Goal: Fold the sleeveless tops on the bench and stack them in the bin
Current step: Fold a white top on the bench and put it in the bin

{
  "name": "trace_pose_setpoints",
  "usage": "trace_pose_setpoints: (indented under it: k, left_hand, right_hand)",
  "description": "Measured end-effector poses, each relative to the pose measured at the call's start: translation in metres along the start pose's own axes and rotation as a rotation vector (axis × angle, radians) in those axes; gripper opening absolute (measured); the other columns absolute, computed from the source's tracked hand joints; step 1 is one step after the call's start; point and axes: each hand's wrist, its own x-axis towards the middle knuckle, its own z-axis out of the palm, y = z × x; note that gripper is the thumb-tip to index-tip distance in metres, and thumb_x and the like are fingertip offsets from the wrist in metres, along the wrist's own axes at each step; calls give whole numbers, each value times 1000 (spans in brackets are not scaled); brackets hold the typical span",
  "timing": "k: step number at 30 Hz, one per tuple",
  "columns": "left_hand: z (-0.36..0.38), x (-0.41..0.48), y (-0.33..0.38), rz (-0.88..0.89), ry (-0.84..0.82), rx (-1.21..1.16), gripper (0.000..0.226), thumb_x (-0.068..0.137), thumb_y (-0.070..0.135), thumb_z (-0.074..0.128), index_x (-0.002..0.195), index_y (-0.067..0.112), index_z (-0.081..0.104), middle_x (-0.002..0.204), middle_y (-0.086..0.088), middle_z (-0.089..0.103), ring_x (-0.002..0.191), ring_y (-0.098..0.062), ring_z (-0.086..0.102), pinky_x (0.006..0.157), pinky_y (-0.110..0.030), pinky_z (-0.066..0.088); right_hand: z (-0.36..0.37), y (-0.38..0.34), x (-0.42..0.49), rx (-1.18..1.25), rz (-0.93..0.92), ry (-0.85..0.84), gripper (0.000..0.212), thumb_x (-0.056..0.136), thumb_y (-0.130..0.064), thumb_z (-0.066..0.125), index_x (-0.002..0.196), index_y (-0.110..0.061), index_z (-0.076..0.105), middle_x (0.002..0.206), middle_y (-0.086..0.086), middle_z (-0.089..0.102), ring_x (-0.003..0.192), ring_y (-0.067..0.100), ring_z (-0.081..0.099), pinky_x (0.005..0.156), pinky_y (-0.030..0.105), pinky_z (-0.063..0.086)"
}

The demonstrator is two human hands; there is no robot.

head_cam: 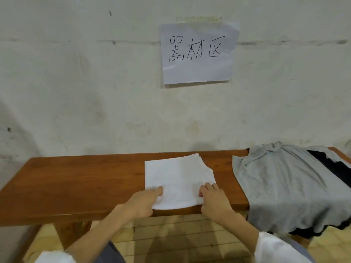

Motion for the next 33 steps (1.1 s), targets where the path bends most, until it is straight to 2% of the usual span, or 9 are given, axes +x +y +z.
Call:
trace_pose_setpoints:
  k: [4, 7, 11, 15, 19, 21, 26, 29, 33]
  left_hand:
    - [-20, -2, -6, -8, -181, -115, 57, 88, 22, 60, 138, 27, 33, 94, 13, 46, 83, -10, 52, 64, -15, 41]
    - [-27, 19, -18, -75, 62, -347, 24, 95, 24, 53, 118, 26, 57, 103, 11, 53, 87, -5, 53, 64, -8, 39]
    - [-25, 62, -34, -319, 469, -476, 23, 96, 23, 52, 116, 17, 60, 118, -3, 58, 93, -12, 55, 72, -17, 44]
    - [-26, 90, -37, -416, 613, -597, 35, 93, 19, 56, 126, 9, 53, 124, -12, 48, 102, -30, 58, 87, -33, 45]
    - [-21, 102, -39, -449, 719, -591, 18, 89, 16, 60, 107, 16, 60, 106, -5, 51, 94, -28, 60, 80, -34, 47]
    - [-18, 104, -42, -441, 748, -557, 9, 87, 15, 61, 95, 19, 58, 98, -1, 50, 88, -27, 60, 76, -34, 48]
    - [-14, 109, -50, -407, 754, -450, 32, 87, 16, 62, 119, 17, 57, 111, -4, 59, 104, -26, 57, 88, -39, 45]
    - [-16, 105, -46, -355, 919, -422, 26, 85, 11, 63, 109, 20, 63, 98, 2, 65, 96, -21, 56, 85, -34, 37]
    - [-23, 99, -42, -280, 1157, -373, 14, 85, 4, 62, 89, 17, 68, 88, 4, 65, 83, -19, 56, 73, -31, 31]
  right_hand:
    - [-6, 9, 3, 126, 9, 18, 25, 93, -12, 47, 113, -24, 58, 118, -5, 55, 109, 11, 49, 97, 21, 39]
    - [-12, 21, 31, 289, 121, 127, 24, 95, -10, 47, 110, -20, 63, 116, -2, 58, 102, 10, 55, 89, 16, 42]
    - [-17, 30, 79, 404, 249, 224, 27, 94, -17, 53, 120, -16, 59, 122, 3, 54, 106, 17, 55, 88, 22, 44]
    - [-15, 32, 122, 521, 354, 220, 40, 92, -25, 60, 128, -11, 53, 124, 9, 54, 110, 25, 55, 90, 30, 44]
    - [-1, 33, 135, 511, 373, 239, 30, 91, -29, 60, 118, -15, 59, 114, 4, 62, 100, 20, 59, 83, 28, 47]
    - [6, 32, 134, 518, 381, 311, 20, 91, -27, 61, 108, -16, 62, 106, 2, 62, 92, 16, 58, 81, 26, 47]
    - [11, 22, 121, 565, 336, 523, 9, 91, -21, 60, 99, -17, 59, 100, -2, 57, 92, 17, 55, 83, 33, 50]
    - [5, 11, 112, 713, 271, 643, 6, 93, -22, 57, 96, -23, 51, 93, -3, 57, 87, 17, 56, 78, 30, 49]
    - [-13, 4, 127, 495, 181, 807, 6, 92, -13, 58, 93, -17, 54, 91, -3, 53, 89, 15, 47, 85, 30, 38]
